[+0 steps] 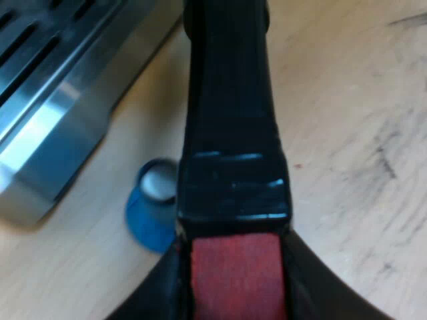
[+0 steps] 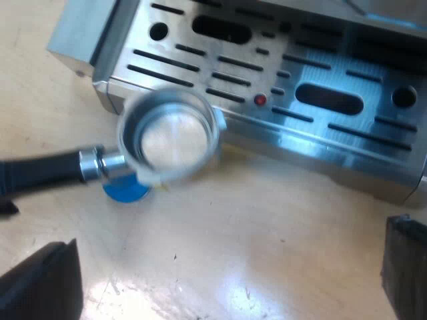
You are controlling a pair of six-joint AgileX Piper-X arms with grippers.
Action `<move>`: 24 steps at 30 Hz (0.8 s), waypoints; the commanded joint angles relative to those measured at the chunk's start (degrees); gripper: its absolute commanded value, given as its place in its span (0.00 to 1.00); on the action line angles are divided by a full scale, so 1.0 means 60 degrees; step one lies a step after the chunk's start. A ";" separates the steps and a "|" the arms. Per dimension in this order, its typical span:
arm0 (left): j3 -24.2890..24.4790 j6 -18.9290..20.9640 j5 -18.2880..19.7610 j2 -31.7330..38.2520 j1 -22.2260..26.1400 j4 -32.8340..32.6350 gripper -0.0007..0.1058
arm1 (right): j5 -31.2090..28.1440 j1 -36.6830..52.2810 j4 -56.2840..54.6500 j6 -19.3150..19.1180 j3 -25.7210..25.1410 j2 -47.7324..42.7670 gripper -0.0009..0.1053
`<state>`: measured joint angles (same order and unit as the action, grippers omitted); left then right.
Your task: Put the handle in the coffee machine
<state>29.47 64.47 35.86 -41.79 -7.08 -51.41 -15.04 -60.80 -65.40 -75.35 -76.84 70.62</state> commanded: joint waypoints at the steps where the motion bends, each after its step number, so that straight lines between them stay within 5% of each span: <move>1: 0.0420 -0.0197 0.0397 0.0027 0.0510 -0.0215 0.01 | -0.0917 -0.0657 0.0114 0.0150 -0.0064 -0.0107 0.87; 11: 0.1380 -0.1094 0.0397 0.0027 0.2220 -0.1804 0.01 | -0.4064 -0.3343 0.1554 0.1815 0.0655 -0.0107 0.87; 24: 0.1412 -0.1573 0.0371 0.0027 0.2293 -0.1536 0.01 | -0.6510 -0.4119 0.6730 0.1752 0.3460 -0.0043 0.87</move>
<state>37.14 55.33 35.50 -41.79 6.65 -62.53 -52.43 -85.50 -27.57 -64.26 -56.20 70.48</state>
